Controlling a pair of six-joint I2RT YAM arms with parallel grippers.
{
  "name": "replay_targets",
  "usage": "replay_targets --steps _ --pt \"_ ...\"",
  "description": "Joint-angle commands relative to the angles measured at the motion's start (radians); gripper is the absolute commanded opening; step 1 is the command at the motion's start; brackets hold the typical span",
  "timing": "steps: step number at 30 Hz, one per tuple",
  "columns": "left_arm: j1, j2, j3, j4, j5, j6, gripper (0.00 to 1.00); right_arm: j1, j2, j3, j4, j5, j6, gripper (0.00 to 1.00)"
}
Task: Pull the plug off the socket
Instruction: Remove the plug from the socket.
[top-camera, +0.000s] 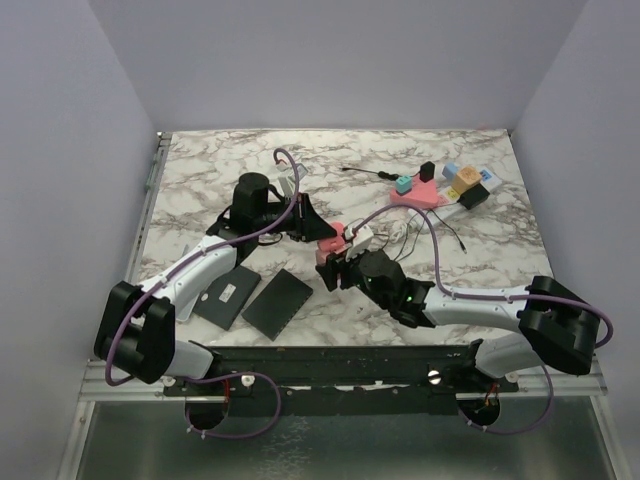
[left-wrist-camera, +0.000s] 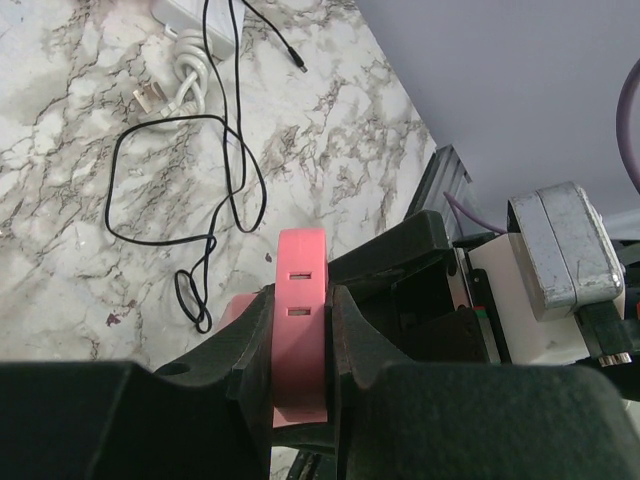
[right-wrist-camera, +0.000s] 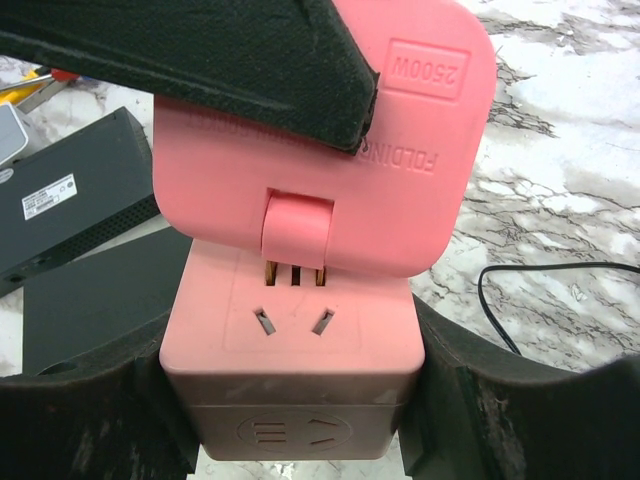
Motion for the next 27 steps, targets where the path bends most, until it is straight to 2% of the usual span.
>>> replay_targets --steps 1,16,27 --pt "0.067 0.03 0.011 -0.038 -0.12 0.055 0.0 0.007 -0.044 -0.026 0.059 0.014 -0.044 0.01" --pt "0.104 0.037 0.003 -0.039 -0.136 0.027 0.0 0.017 -0.03 -0.022 0.056 0.049 -0.066 0.01" --pt "0.111 0.027 -0.015 0.027 -0.101 -0.002 0.0 0.017 -0.007 -0.023 0.051 0.07 -0.048 0.01"
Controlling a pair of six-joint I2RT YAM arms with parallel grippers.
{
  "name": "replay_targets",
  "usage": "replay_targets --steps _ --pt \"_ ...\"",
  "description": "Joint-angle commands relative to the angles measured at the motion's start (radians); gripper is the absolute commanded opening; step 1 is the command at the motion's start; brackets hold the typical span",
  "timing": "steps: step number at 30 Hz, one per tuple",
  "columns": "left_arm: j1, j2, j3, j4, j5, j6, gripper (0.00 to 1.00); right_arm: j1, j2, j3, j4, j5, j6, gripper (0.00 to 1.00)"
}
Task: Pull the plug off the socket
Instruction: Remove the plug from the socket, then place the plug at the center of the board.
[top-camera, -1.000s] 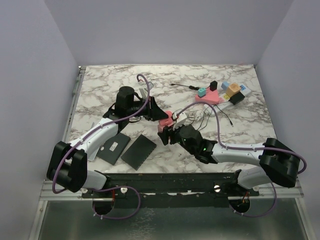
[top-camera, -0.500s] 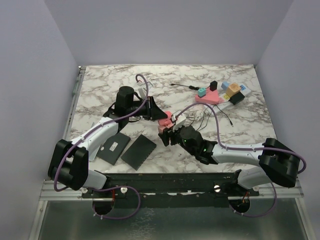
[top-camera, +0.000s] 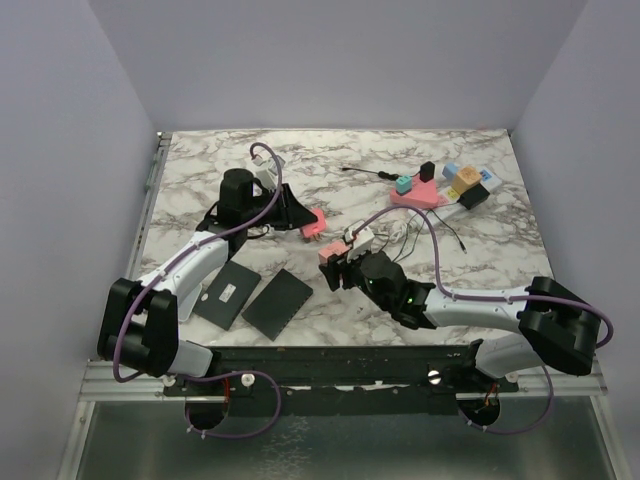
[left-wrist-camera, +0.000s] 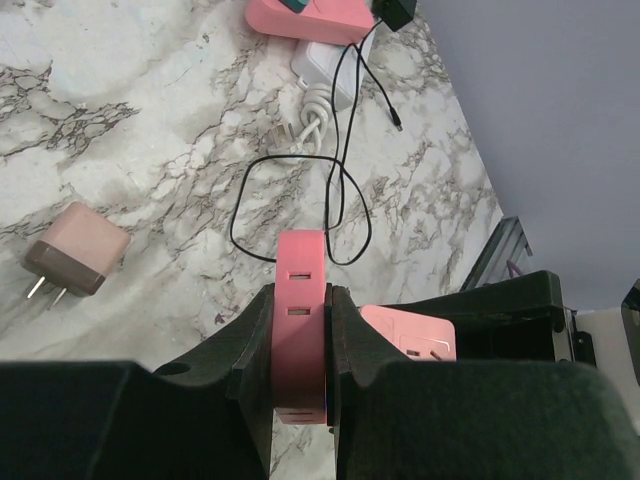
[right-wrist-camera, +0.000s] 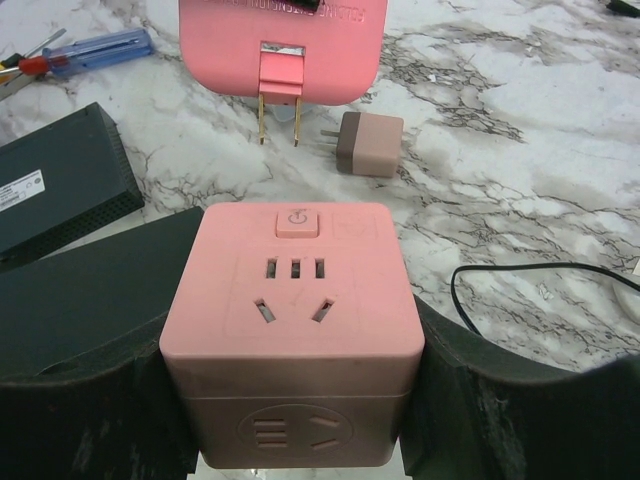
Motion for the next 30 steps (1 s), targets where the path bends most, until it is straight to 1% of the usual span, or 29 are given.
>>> replay_targets --steps 1,7,10,14,19,22,28,30 --pt "-0.001 -0.001 -0.015 0.043 -0.001 -0.001 0.0 0.006 -0.005 -0.005 0.03 0.038 0.011 0.01" --pt "0.013 -0.013 -0.022 0.052 -0.014 -0.004 0.0 0.005 -0.019 -0.012 0.03 0.075 0.048 0.01" --pt "0.049 -0.021 -0.034 0.044 -0.063 -0.01 0.0 0.005 -0.034 -0.012 0.023 0.113 0.076 0.01" --pt "0.08 -0.02 -0.026 -0.048 -0.191 0.043 0.0 -0.022 -0.065 -0.02 0.004 0.12 0.111 0.01" --pt "0.08 0.058 0.018 -0.171 -0.275 0.122 0.0 -0.091 -0.121 -0.052 -0.012 0.079 0.142 0.01" --pt "0.1 0.106 0.048 -0.22 -0.286 0.149 0.0 -0.133 -0.163 -0.076 -0.025 0.059 0.144 0.01" --pt "0.233 0.16 0.046 -0.221 -0.26 0.14 0.0 -0.189 -0.276 -0.144 -0.043 0.039 0.15 0.01" --pt "0.262 0.184 0.048 -0.221 -0.246 0.14 0.0 -0.197 -0.304 -0.165 -0.048 0.039 0.156 0.01"
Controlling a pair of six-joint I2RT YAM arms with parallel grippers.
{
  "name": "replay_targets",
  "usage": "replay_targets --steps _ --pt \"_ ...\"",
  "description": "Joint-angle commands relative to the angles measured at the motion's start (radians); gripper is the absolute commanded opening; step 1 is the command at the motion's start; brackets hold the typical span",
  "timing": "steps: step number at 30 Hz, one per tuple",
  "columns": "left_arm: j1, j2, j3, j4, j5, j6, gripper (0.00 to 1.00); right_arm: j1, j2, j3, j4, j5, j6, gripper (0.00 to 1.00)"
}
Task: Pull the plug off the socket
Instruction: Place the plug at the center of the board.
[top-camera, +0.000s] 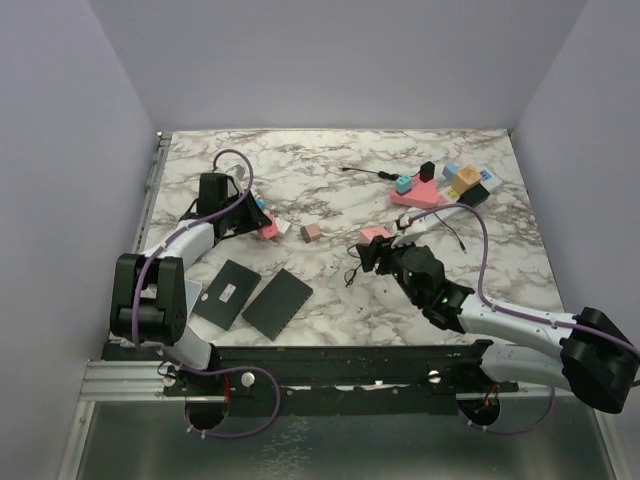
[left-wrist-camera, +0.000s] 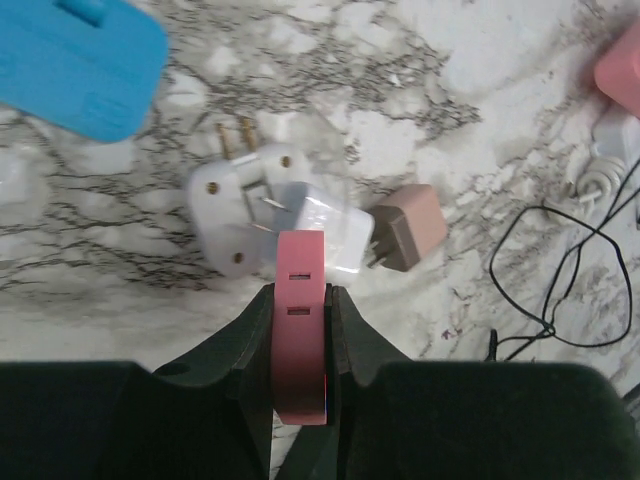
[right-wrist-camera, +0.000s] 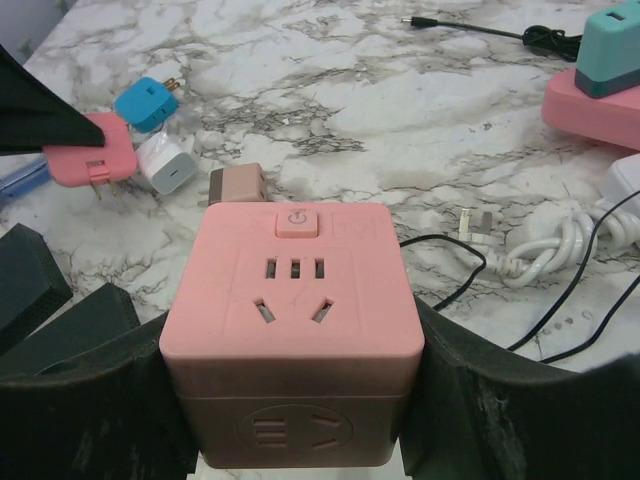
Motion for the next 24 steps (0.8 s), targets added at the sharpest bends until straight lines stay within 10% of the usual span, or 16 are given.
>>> replay_targets --steps 1,11,24 --pt "0.082 0.046 0.028 -0.022 0.006 0.015 0.0 -0.018 -0.072 -0.042 -0.008 -0.018 0.03 0.01" --pt "0.122 0.161 0.046 -0.025 0.024 -0.002 0.05 -0.026 -0.131 -0.093 -0.01 -0.022 0.049 0.01" --pt "0.122 0.15 0.076 -0.095 -0.094 0.017 0.68 -0.028 -0.099 -0.093 -0.003 -0.055 0.076 0.01"
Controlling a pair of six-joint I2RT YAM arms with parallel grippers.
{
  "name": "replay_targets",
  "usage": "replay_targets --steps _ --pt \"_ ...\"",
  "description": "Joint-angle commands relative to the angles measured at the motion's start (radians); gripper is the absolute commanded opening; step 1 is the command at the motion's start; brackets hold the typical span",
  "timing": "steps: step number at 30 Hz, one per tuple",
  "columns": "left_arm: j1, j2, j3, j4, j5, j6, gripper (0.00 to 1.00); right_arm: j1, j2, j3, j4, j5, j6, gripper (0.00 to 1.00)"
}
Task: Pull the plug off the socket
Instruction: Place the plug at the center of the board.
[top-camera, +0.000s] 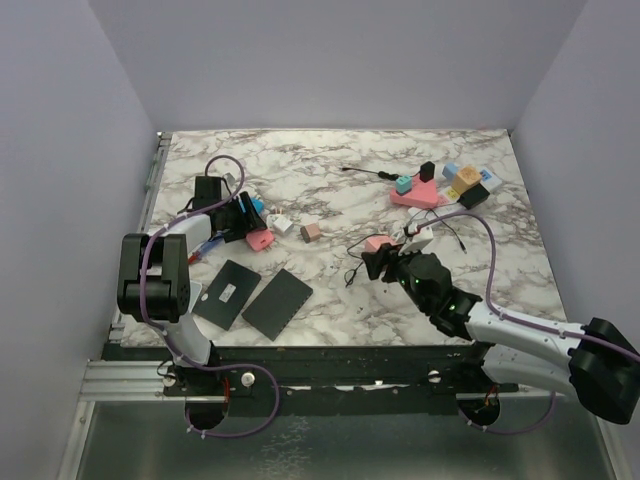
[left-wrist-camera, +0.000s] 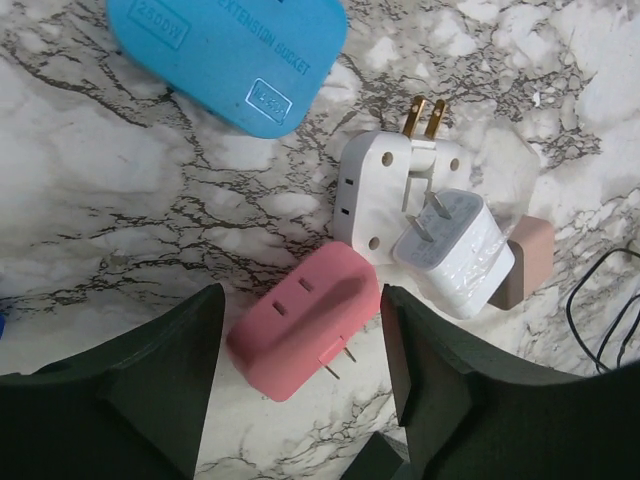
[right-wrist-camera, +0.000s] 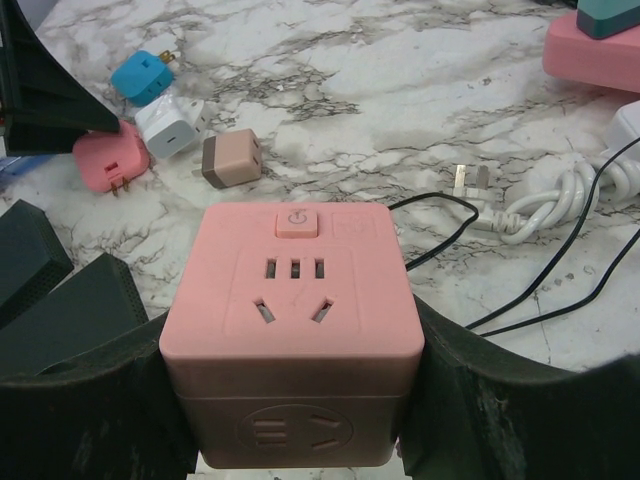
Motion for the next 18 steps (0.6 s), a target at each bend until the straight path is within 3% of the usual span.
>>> replay_targets --steps 1,6,11,14,18 --pt "0.005 -0.018 0.027 -0.042 -0.069 0.015 0.7 -0.007 0.017 0.006 0.033 -0.028 0.018 0.01" --pt "0.005 -0.092 0.031 -0.067 -0.188 0.044 0.74 -0.007 0.051 0.043 0.007 -0.058 0.011 0.01" --pt "0.005 -0.267 0.003 -0.066 -0.369 0.082 0.78 -0.007 0.134 0.113 -0.016 -0.16 -0.014 0.01" --pt "0.005 -0.349 -0.022 -0.044 -0.389 0.087 0.78 -0.005 0.23 0.186 -0.033 -0.24 -0.044 0.01" --pt "0.005 -0.402 -0.036 -0.026 -0.381 0.085 0.78 -0.004 0.423 0.404 -0.214 -0.39 -0.109 0.01"
